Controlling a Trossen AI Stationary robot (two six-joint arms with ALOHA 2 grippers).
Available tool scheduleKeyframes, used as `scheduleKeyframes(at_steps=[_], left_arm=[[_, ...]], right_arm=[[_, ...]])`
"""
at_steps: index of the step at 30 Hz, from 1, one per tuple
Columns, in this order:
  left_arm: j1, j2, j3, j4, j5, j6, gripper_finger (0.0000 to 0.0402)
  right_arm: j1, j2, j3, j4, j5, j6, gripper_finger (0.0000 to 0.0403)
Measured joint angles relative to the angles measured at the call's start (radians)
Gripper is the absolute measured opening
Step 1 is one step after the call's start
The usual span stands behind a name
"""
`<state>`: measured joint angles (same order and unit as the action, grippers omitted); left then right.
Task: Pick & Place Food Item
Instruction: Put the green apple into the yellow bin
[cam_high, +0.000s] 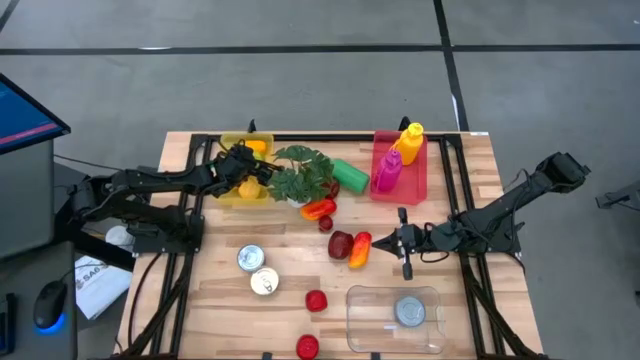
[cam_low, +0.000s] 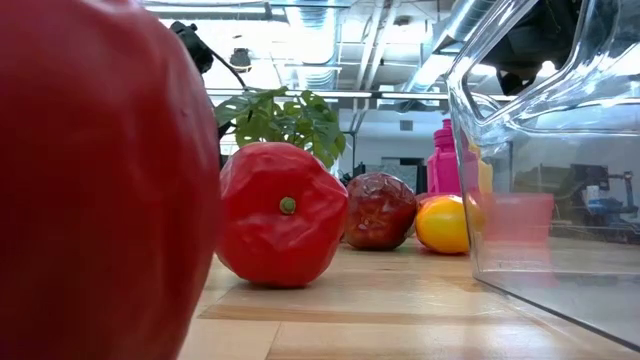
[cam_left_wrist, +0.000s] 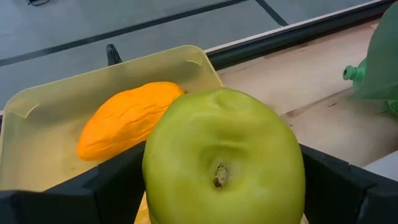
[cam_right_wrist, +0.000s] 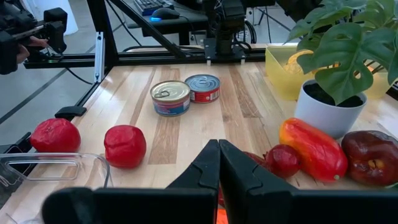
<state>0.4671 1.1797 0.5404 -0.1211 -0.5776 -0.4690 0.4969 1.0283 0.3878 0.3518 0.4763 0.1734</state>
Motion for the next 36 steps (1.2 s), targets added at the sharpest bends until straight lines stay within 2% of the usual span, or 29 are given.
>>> scheduleKeyframes(at_steps=[36], left_arm=[[-0.004,-0.001,0.0,0.035,-0.001,-0.007,0.0344]], right_arm=[[0.0,0.0,0.0,-0.011,0.0,0.0,0.0]])
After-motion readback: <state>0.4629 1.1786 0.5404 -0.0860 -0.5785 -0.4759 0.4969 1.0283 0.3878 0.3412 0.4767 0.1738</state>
